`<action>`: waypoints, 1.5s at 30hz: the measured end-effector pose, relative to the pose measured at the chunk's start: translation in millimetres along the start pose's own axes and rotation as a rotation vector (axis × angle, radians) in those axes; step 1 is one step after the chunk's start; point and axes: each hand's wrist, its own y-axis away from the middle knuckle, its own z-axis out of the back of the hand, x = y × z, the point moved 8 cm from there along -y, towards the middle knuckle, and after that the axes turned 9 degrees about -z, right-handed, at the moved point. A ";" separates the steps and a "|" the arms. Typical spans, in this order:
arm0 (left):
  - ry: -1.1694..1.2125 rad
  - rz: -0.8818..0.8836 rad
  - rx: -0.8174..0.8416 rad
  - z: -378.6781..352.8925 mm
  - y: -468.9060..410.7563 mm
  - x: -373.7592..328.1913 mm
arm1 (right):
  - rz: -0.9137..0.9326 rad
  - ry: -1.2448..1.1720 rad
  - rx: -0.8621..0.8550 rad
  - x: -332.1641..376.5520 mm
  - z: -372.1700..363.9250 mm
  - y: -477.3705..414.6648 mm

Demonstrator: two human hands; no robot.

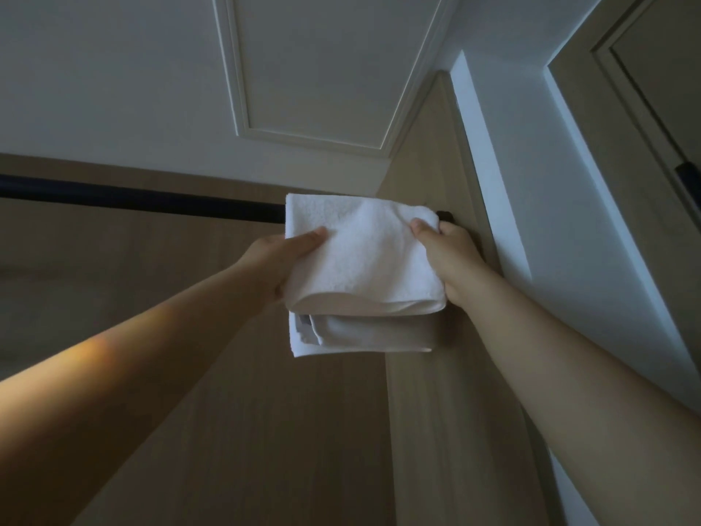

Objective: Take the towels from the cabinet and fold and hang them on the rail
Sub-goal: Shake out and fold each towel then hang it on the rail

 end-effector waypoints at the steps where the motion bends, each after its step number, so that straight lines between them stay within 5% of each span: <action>1: 0.021 0.023 0.024 -1.9 0.1 4.9 | -0.030 0.018 0.019 -6.6 -1.5 0.3; 11: 0.067 0.037 0.063 -6.1 8.2 36.6 | -0.070 0.084 0.148 -44.9 7.5 36.1; 16: 0.141 -0.001 0.100 -2.8 8.8 30.6 | 0.028 0.265 -0.003 -53.6 9.0 42.5; 25: 0.133 -0.045 0.165 -3.5 14.4 23.6 | -0.065 0.118 0.005 -91.5 -5.5 42.0; 31: 0.171 -0.064 0.229 -0.6 15.7 27.5 | -0.370 -0.307 0.298 -118.7 -23.1 48.6; 38: 0.059 -0.096 0.332 -6.6 24.8 45.9 | -0.167 -0.193 0.193 -103.8 -3.6 59.7; 45: -0.104 -0.223 0.126 16.0 30.0 57.2 | -0.042 -0.075 0.048 -89.2 7.4 73.2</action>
